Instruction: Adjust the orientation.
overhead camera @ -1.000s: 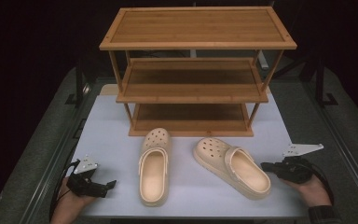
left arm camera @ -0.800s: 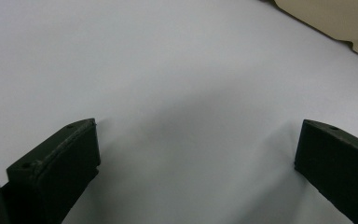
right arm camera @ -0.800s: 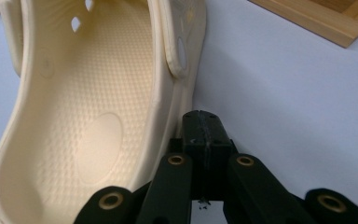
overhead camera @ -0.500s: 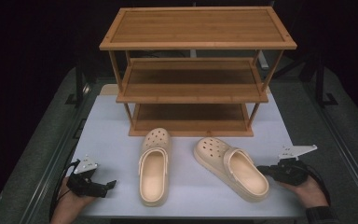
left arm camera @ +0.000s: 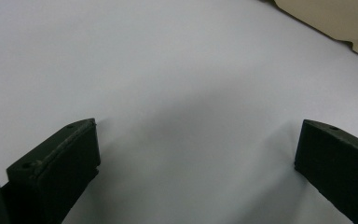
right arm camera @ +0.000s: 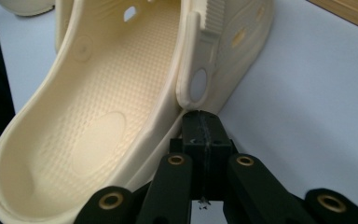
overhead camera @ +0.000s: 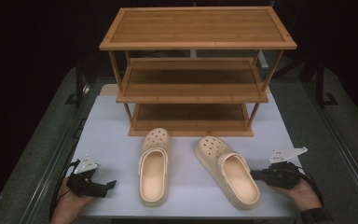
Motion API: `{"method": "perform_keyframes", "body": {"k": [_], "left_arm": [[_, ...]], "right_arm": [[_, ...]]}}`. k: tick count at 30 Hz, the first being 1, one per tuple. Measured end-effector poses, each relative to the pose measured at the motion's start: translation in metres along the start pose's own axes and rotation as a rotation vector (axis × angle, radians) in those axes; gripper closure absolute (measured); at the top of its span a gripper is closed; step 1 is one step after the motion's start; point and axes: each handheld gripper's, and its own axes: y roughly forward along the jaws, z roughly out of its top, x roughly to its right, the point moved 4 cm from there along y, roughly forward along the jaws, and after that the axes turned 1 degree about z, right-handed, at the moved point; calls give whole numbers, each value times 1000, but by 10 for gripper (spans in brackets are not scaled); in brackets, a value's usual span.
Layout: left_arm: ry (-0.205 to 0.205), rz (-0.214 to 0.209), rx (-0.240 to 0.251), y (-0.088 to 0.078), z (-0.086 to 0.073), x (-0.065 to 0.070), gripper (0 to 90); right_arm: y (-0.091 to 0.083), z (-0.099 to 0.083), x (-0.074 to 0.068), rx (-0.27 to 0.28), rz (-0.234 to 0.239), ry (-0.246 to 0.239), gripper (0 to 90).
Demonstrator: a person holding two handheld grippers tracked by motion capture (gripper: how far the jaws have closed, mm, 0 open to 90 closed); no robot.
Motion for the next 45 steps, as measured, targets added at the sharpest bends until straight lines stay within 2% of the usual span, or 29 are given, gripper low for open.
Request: {"method": "perform_keyframes", "body": {"k": [10, 25, 27, 28, 32, 35, 38, 45], "left_arm": [[-3, -1, 0, 0, 0, 0, 0], [-2, -1, 0, 0, 0, 0, 0], [-2, -1, 0, 0, 0, 0, 0], [-2, -1, 0, 0, 0, 0, 0], [-3, -2, 0, 0, 0, 0, 0], [-3, -2, -1, 0, 0, 0, 0], [-2, -2, 0, 0, 0, 0, 0], [-3, -2, -1, 0, 0, 0, 0]], "right_arm": [[9, 5, -14, -16, 38, -43, 900], [27, 18, -24, -43, 57, -86, 900], [27, 18, -20, -45, 36, -85, 900], [25, 21, -11, -16, 10, -58, 900], [28, 28, 0, 7, -10, -35, 900], [37, 33, 3, 1, 3, -32, 900], [45, 40, 1, -12, 9, -55, 900], [52, 45, -2, -10, 27, -56, 900]]}}
